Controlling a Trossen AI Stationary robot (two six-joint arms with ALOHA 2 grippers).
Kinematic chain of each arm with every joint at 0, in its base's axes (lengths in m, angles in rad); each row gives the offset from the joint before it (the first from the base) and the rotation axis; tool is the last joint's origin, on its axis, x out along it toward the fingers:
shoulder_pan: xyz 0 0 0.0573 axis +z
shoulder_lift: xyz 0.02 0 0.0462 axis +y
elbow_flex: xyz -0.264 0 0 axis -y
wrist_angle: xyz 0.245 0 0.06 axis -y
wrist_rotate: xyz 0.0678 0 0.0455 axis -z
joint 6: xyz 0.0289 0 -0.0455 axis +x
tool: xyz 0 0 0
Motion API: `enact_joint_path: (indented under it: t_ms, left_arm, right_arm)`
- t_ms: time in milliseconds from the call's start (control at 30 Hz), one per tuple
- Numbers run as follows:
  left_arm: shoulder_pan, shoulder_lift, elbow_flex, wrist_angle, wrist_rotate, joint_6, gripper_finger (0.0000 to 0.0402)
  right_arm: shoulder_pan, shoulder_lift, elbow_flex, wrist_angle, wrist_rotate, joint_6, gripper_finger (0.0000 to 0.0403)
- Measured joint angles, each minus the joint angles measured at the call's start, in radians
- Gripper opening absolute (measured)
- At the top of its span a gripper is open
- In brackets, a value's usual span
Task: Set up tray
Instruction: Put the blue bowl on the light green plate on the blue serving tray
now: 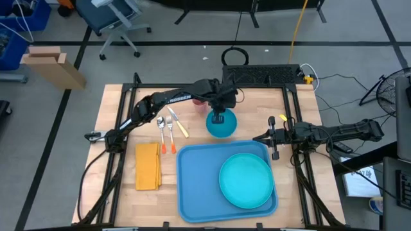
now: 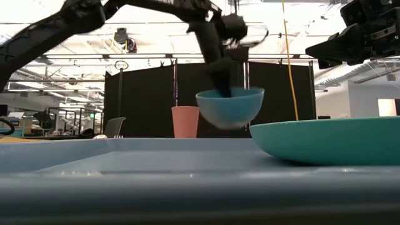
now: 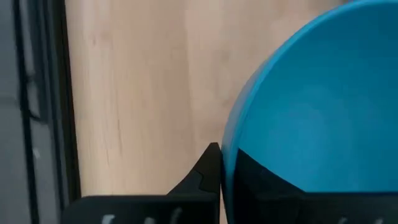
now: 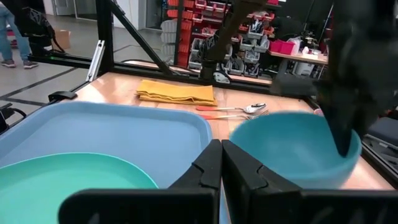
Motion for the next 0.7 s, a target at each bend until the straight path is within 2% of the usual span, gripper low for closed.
enact_joint_path:
  t_ms: [133,233,333,467,700]
  left_arm:
    - [-0.089,-0.034,0.004,-0.012,0.073,-0.01,0.0007]
    - [-0.177,-0.034,0.004,-0.005,0.089,-0.027,0.0007]
    - [-0.261,-0.034,0.004,0.043,0.145,-0.043,0.0007]
    - [-0.352,-0.034,0.004,0.137,0.156,-0.062,0.0007]
    - [-0.386,-0.034,0.004,0.204,0.151,-0.08,0.0007]
  right_arm:
    - [-0.001,0.0,0.0,-0.007,-0.077,-0.012,0.0]
    - [0.0,-0.001,0.0,0.0,-0.128,-0.022,0.0]
    - [0.0,-0.004,0.0,0.001,-0.095,-0.015,0.0]
    - [-0.001,-0.004,0.0,0.0,-0.018,0.021,0.0]
    - [0.0,-0.003,0.0,-0.002,-0.023,0.049,0.0]
